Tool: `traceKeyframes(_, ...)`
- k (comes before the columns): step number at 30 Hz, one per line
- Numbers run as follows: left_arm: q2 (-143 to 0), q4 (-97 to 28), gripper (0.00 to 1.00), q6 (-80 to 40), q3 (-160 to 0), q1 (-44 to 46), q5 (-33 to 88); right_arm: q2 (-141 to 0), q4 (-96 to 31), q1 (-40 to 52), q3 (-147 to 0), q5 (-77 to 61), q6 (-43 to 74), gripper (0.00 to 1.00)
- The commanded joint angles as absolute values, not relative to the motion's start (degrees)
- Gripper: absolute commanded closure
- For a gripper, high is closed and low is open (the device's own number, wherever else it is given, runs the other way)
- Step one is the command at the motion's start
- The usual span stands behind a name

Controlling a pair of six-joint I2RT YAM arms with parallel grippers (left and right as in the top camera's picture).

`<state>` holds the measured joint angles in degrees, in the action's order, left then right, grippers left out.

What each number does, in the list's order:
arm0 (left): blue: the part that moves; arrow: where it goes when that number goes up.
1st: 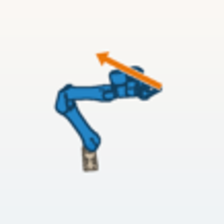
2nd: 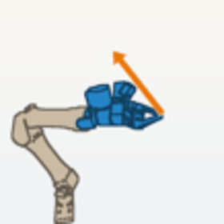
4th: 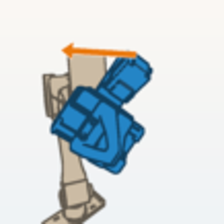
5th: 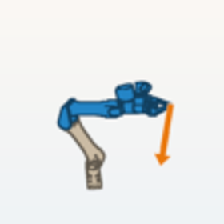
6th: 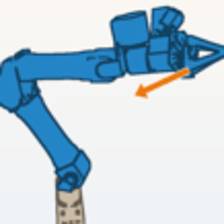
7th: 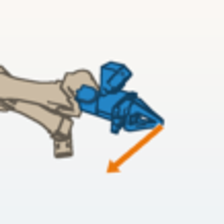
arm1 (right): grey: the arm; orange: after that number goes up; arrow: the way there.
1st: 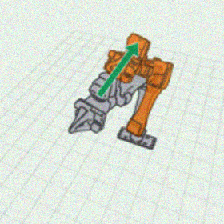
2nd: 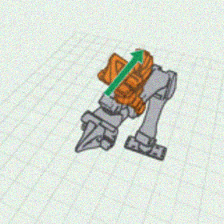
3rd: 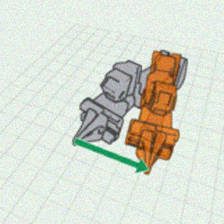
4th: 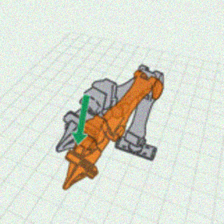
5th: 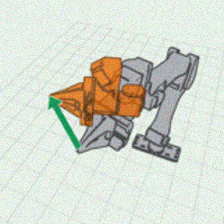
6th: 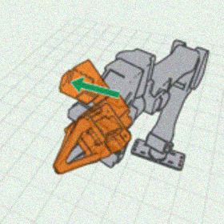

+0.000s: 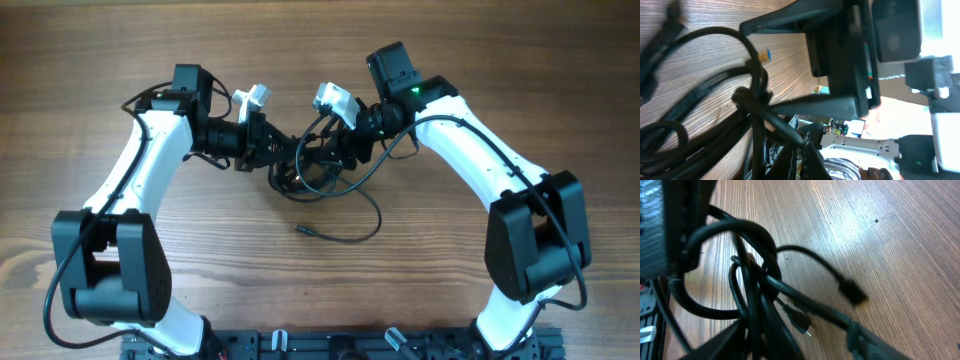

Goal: Untangle cables

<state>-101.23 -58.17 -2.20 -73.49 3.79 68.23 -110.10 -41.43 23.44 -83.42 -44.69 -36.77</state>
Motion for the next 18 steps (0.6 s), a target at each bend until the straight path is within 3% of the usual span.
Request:
traceKeyframes(1,-100.29,-59.09,0.96,-0.21,-73.63,3.95,74.41,-111.2,-41.21,23.57,-83.88,-42.37,-39.81,0.49)
traceKeyframes(2,-100.29,-59.72,0.96,-0.19,-73.63,3.95,74.59,-111.2,-41.34,23.57,-83.88,-42.39,-40.51,0.55)
traceKeyframes(3,-100.29,-60.23,0.96,-0.19,-73.63,3.95,74.67,-111.2,-41.36,23.57,-83.88,-42.41,-40.47,0.55)
traceKeyframes(6,-100.29,-60.58,0.96,-0.19,-73.63,3.95,76.58,-111.2,-41.32,23.66,-83.85,-42.39,-40.53,0.45)
traceKeyframes(8,-100.29,-61.01,0.96,-0.16,-73.63,3.95,76.66,-111.2,-40.47,23.66,-83.85,-42.39,-40.36,0.45)
traceKeyframes(9,-100.29,-61.14,0.96,0.05,-73.63,3.95,76.66,-111.2,-40.16,23.66,-83.85,-42.41,-40.23,0.5)
traceKeyframes(11,-100.29,-61.14,0.96,1.13,-73.63,3.97,76.47,-111.2,-39.9,23.66,-83.88,-42.48,-39.29,0.81)
traceKeyframes(13,-100.29,-61.1,0.96,1.19,-73.63,3.95,75.33,-111.2,-39.97,23.66,-83.88,-42.41,-35.03,0.92)
traceKeyframes(18,-100.29,-60.88,0.96,1.32,-73.63,3.42,81.82,-111.2,-39.94,22.06,-83.88,-37.5,-17.87,0.96)
